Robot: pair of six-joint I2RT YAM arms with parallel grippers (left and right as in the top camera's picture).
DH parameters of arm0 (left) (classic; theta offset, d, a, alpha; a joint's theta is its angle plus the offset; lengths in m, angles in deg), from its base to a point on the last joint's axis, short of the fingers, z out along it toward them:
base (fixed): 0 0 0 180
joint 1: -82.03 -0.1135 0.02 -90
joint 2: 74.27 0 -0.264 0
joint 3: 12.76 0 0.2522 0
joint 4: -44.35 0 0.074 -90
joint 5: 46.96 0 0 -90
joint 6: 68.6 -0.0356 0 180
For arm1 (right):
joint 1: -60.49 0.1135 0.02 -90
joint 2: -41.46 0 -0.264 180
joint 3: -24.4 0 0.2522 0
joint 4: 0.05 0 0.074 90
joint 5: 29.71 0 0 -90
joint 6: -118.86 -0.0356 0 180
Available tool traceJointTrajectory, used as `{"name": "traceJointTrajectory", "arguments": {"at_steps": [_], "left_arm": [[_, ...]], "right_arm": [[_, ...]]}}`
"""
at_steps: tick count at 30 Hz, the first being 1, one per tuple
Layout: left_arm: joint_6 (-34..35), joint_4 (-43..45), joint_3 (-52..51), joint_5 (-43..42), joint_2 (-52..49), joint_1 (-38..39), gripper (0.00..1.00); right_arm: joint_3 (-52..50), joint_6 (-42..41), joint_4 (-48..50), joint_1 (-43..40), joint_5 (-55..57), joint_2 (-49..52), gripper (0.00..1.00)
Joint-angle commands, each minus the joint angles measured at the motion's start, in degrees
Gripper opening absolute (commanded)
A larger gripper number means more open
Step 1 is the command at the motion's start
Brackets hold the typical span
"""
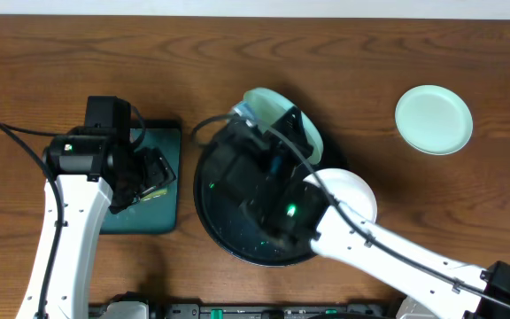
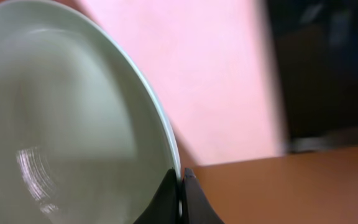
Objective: Clean dirty plates on tray and stack at the side
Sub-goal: 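Lift the gripped pale green plate up off the black tray with the right gripper, then carry the plate right and stack it on the first pale green plate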
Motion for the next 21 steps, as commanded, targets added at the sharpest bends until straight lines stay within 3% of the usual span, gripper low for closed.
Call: {"name": "traceJointTrajectory", "arguments": {"at_steps": [1,5,12,16,21], "left_arm": [[-0.6,-0.3,-0.2,0.3,0.1,0.1,0.80],[-0.6,-0.2,-0.2,0.3,0.1,0.1,0.80],[-0.5,-0.2,-0.2,0.3,0.1,0.1,0.80],[-0.5,-0.2,-0.2,0.3,0.1,0.1,0.80],[-0.5,-0.2,-0.2,0.3,0.1,0.1,0.80]], "right_arm": [[0.2,-20.9,-3.7,-6.8,-23.6,0.2,0.01],[0.2,-33.4,-5.5,-18.2,-45.3,1.1,0.01],[0.2,-43.8,-4.1,-36.7,-77.8,3.5,0.01],[0.2,-45.6,-3.7,-46.2,-86.4,4.6,0.01],[0.2,-48.0,-5.0,-57.6,-88.0,6.0,0.01]]}}
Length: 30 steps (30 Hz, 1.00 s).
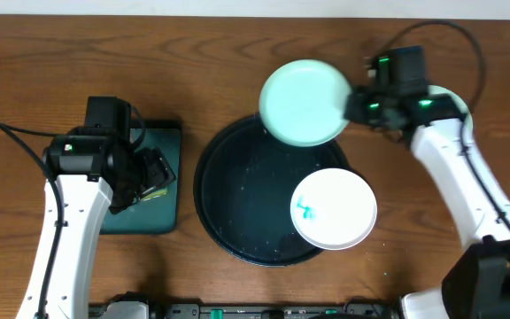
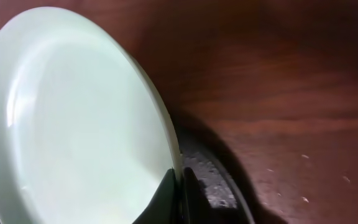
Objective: Clean dirty plates on tray and stack at the side
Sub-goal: 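Carry the plate right and stack it on the first pale green plate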
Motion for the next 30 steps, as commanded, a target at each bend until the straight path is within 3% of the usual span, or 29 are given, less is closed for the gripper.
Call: {"name": "traceJointTrajectory", "arguments": {"at_steps": [1,14,30], "left_arm": [[-0.5,-0.1,-0.1,0.3,0.1,0.1,0.80],[-0.5,0.3,-0.1,0.3,0.1,0.1,0.80],[-0.5,0.3,-0.1,0.3,0.1,0.1,0.80]], "right_arm": [[0.2,-4.1,-0.8,-7.5,-6.1,1.6,0.01],[0.2,-4.9,-3.4,-29.3,-6.1,8.5,0.01],[0.2,-5.3,-2.4,-39.3,-0.7,12.0,0.02]]}}
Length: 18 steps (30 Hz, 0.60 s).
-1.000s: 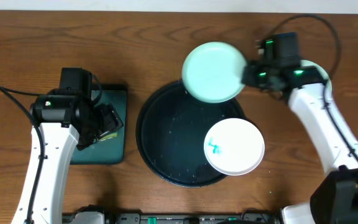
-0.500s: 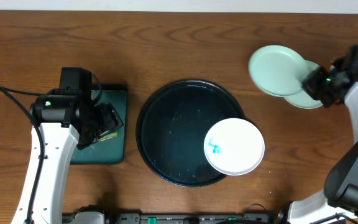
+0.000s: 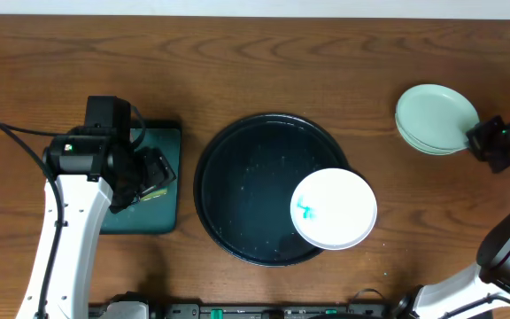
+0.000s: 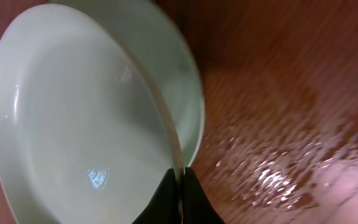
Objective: Clean dirty plates on tray and stack at the side
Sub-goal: 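Carry the plate right and stack it on the first pale green plate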
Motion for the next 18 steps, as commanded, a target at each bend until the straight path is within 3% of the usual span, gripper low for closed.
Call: {"name": "traceJointTrajectory", "arguments": {"at_steps": [1,5,7,10,13,16,18], "left_arm": [[-0.5,-0.2,-0.1,0.3,0.1,0.1,0.80],[-0.5,-0.2,-0.1,0.3,0.1,0.1,0.80],[-0.5,-0.2,-0.1,0.3,0.1,0.1,0.80],[-0.5,-0.2,-0.1,0.3,0.1,0.1,0.80],[-0.5,-0.2,-0.1,0.3,0.1,0.1,0.80],[-0.5,-0.2,-0.1,0.3,0.1,0.1,0.80],[-0.5,-0.2,-0.1,0.3,0.1,0.1,0.80]], "right_arm": [[0.2,-0.8,0.7,-0.8,0.7,0.2,0.02],[0.2,-0.8,1.3,-0.6,0.6,0.2,0.01],[0.1,-0.8,1.6,-0.5,0.6,0.2,0.07],[0.2,-0.8,1.7,0.0,0.6,0.2,0.33],[0.2,-0.8,1.9,0.6,0.6,0.2,0.31],[0.2,0.3,1.9,1.3,-1.2,0.2,0.44],[0.2,2.1,2.2,2.2,-3.2,0.2,0.38]]}}
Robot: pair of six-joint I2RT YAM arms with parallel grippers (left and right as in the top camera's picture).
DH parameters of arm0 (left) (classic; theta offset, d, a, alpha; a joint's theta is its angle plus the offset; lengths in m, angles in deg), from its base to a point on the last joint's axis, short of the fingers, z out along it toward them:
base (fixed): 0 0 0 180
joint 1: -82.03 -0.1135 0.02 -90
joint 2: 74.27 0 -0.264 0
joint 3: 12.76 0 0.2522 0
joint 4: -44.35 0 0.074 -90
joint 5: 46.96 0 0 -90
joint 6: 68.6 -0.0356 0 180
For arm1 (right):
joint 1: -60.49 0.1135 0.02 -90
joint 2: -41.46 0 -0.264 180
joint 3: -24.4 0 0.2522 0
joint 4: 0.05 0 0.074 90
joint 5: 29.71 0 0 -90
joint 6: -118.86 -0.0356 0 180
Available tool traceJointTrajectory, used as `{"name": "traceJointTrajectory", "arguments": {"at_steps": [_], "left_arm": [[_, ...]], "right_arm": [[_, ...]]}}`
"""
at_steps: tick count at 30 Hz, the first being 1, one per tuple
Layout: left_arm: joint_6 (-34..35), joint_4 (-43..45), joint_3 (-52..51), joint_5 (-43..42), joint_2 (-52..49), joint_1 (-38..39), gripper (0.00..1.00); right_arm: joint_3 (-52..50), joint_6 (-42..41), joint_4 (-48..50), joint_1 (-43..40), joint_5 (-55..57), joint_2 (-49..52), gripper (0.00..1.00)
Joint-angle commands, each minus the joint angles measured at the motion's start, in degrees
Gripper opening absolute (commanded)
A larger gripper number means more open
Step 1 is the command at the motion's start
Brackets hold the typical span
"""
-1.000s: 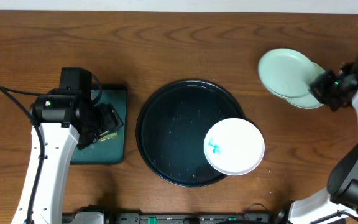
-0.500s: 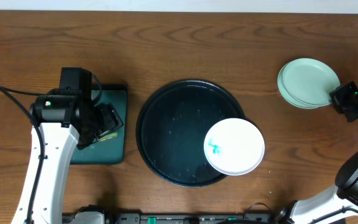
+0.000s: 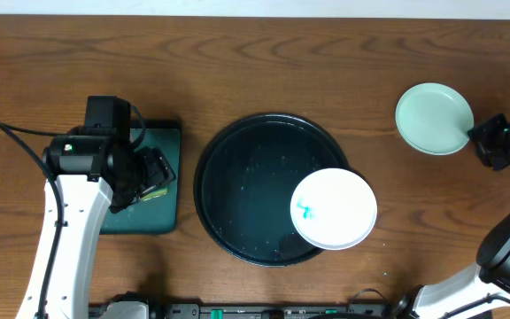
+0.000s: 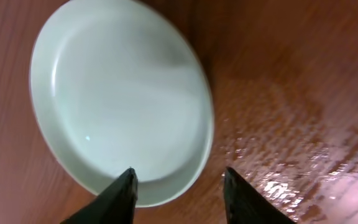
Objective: Clean dirty plates on tray and stack at the side
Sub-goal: 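Carry the plate right and stack it on the first pale green plate, then move the right gripper to the rim of the white plate and grip it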
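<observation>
A pale green plate (image 3: 433, 118) lies flat at the right of the table, on top of another like it. My right gripper (image 4: 179, 177) stands open at that stack's right rim, holding nothing; the top plate (image 4: 120, 99) fills its view. A white plate (image 3: 334, 209) with a blue smear rests on the right part of the round dark tray (image 3: 237, 204). My left gripper (image 3: 153, 173) hangs over the dark green pad (image 3: 153, 217) at the left; its jaws are too small to read.
The brown wooden table (image 3: 255, 53) runs to all edges. The left arm reaches from the lower left over the pad. The right arm comes in at the right edge beside the stacked plates.
My right gripper was shut on the green plate's rim, holding it tilted over the plate at the right. Now it is open and the plate lies flat on that one.
My right gripper held a green plate on edge over the tray. Then it held it level at the tray's far rim. Then the plate was tilted above the green plate at the right, and now it rests there, released. The left arm stayed put.
</observation>
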Motion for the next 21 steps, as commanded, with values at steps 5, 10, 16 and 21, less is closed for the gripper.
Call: {"name": "traceJointTrajectory", "arguments": {"at_steps": [5,10,16,21], "left_arm": [[-0.5,-0.2,-0.1,0.3,0.1,0.1,0.80],[-0.5,-0.2,-0.1,0.3,0.1,0.1,0.80],[-0.5,-0.2,-0.1,0.3,0.1,0.1,0.80],[-1.0,-0.2,-0.1,0.3,0.1,0.1,0.80]], "right_arm": [[0.2,5.5,-0.7,4.5,-3.4,0.2,0.31],[0.2,9.9,-4.1,11.0,-5.3,0.2,0.33],[0.2,10.0,-10.9,20.5,-3.2,0.2,0.25],[0.2,9.2,-13.6,26.5,-0.5,-0.6,0.28]]}}
